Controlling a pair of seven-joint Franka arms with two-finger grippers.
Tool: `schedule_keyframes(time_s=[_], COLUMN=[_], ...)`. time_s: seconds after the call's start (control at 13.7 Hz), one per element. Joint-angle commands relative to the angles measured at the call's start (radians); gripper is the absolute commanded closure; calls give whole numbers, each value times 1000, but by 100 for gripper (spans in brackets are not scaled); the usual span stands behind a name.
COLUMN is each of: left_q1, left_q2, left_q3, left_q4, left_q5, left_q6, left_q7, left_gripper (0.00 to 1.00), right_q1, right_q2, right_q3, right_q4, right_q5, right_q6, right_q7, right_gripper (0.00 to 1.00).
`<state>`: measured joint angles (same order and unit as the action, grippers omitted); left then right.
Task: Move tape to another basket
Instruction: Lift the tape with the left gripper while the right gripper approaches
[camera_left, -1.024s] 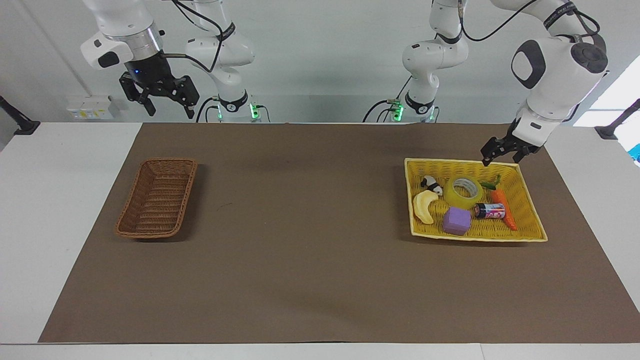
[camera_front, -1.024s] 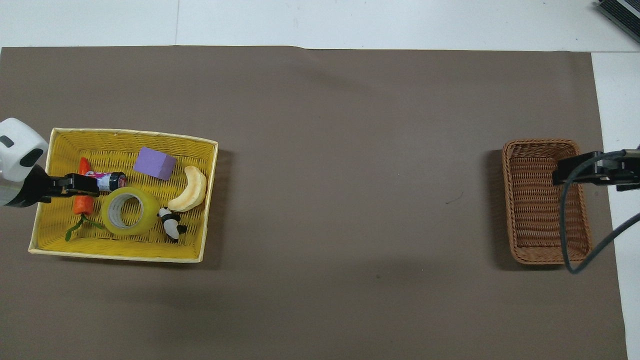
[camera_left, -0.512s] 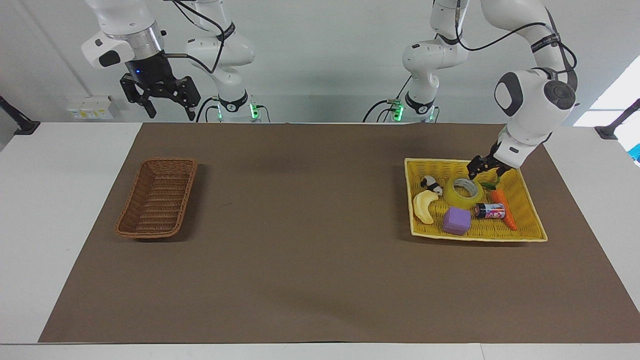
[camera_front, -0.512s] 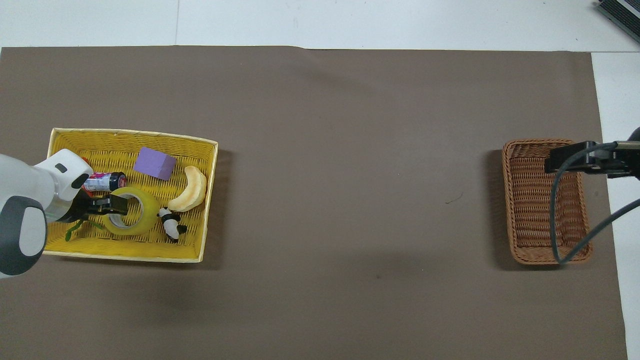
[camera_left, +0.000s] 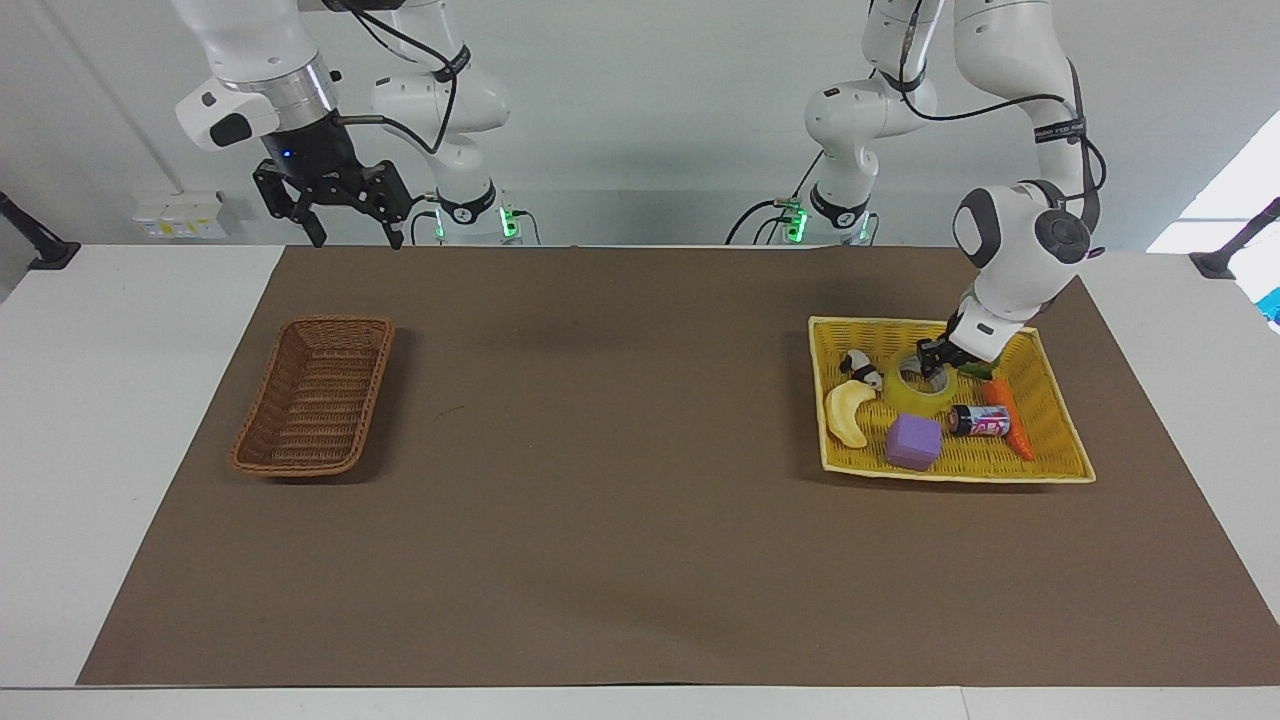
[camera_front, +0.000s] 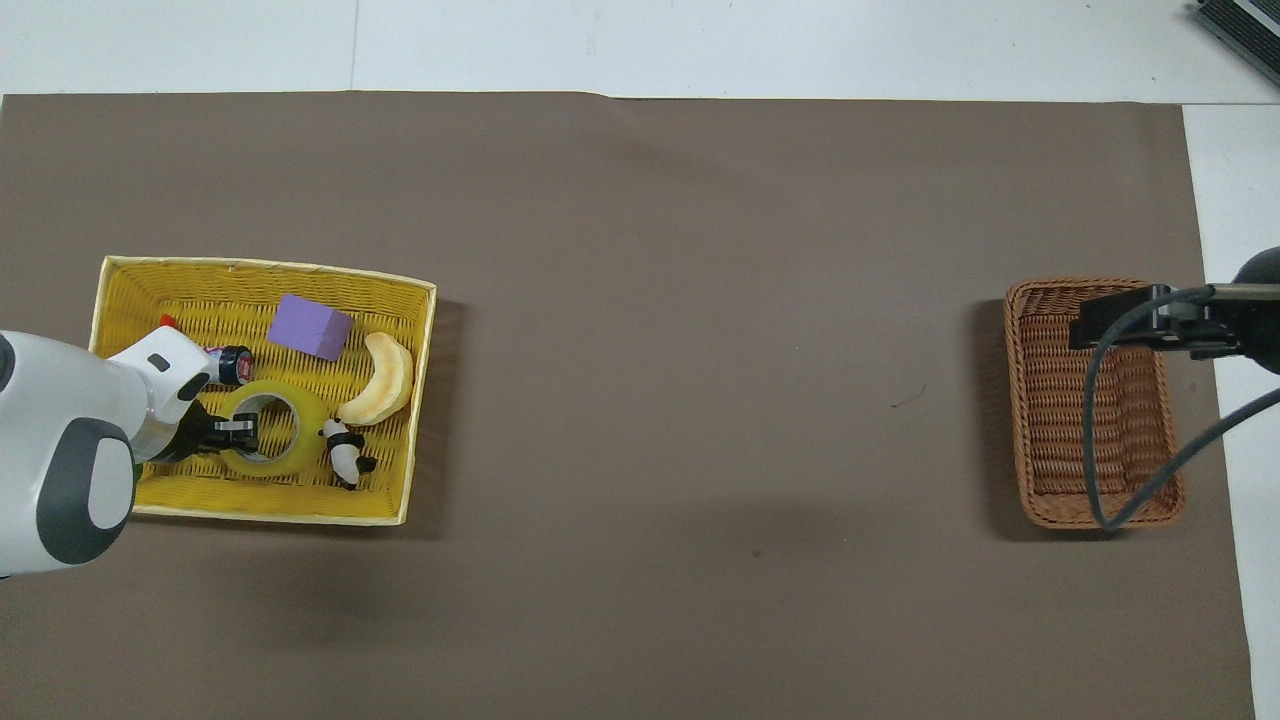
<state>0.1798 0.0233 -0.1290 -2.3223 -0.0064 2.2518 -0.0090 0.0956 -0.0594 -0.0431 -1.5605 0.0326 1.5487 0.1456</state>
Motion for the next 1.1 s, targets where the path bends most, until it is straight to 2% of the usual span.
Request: schedule_keyframes(time_s=[0.0, 0.22, 0.59, 0.88, 1.02], left_q1=[10, 18, 7, 0, 0], left_q2=[10, 41, 43, 40, 34], left_q3=[-6, -6, -6, -6, -7], left_q4=[-5, 82, 228, 334, 394], left_q5=[14, 14, 14, 13, 13], left_q6=[20, -78, -230, -345, -417], left_q7=[12, 9, 6, -2, 0], left_gripper=[100, 100, 100, 100, 100], right_q1=[-8, -7, 29, 58, 81], right_q2=[-10, -10, -10, -8, 0], right_q3=[6, 8, 8, 8, 8], right_q4=[-16, -18, -32, -88, -96], right_q5=[20, 41, 82, 303, 363], right_q6=[18, 18, 19, 62, 114], right_q7=[-14, -8, -1, 12, 96], right_gripper=[0, 0, 0, 0, 0])
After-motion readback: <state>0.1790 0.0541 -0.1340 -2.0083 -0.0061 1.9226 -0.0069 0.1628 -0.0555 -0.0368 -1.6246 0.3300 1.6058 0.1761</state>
